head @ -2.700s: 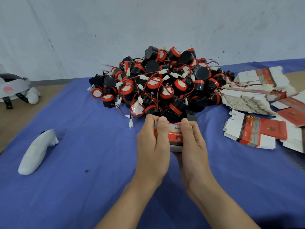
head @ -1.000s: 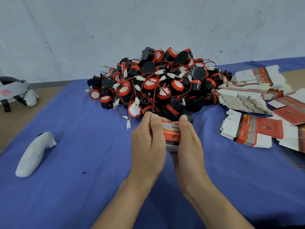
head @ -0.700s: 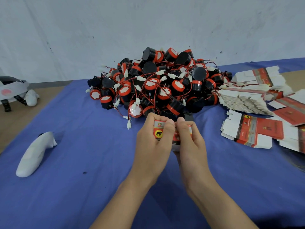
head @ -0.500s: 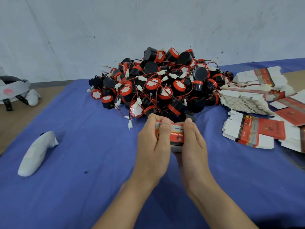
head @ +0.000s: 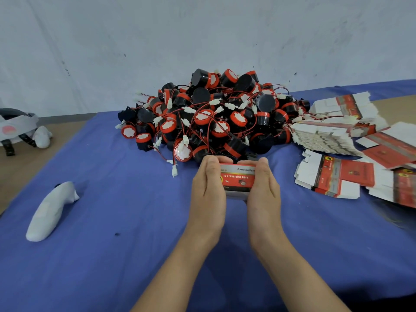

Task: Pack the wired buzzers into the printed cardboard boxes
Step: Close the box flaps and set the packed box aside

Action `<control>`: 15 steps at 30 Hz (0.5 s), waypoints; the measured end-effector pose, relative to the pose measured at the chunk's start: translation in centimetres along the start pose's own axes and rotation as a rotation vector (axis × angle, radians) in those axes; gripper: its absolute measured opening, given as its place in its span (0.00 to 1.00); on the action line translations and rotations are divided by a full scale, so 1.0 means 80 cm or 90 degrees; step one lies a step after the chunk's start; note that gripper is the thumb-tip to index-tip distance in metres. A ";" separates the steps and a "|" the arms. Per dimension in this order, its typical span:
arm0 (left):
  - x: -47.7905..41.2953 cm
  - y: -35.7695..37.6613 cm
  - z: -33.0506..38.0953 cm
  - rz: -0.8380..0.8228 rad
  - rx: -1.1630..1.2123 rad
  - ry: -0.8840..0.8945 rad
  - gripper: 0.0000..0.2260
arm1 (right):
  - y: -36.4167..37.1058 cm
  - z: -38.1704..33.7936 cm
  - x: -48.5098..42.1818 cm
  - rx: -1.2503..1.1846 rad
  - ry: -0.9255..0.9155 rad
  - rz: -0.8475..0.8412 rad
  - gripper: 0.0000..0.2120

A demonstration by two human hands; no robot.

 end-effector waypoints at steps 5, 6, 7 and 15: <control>-0.001 0.029 -0.015 -0.013 0.033 -0.128 0.14 | -0.027 -0.026 0.001 0.032 -0.025 0.046 0.18; 0.002 0.036 -0.018 -0.021 0.029 -0.134 0.14 | -0.034 -0.029 0.003 0.032 -0.021 0.054 0.17; 0.007 0.044 -0.023 -0.024 0.026 -0.137 0.14 | -0.040 -0.032 0.004 0.029 -0.014 0.061 0.16; 0.056 0.049 -0.045 0.059 0.207 -0.276 0.19 | -0.071 -0.039 0.030 0.000 0.047 0.057 0.11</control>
Point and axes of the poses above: each hand's wrist, its own x-axis away from the middle knuckle, its own y-axis out of the palm, z = x × y, the point moved 6 cm from there along -x, towards the middle knuckle, and after that the axes turned 5 degrees about -y, right-handed, at the moved point
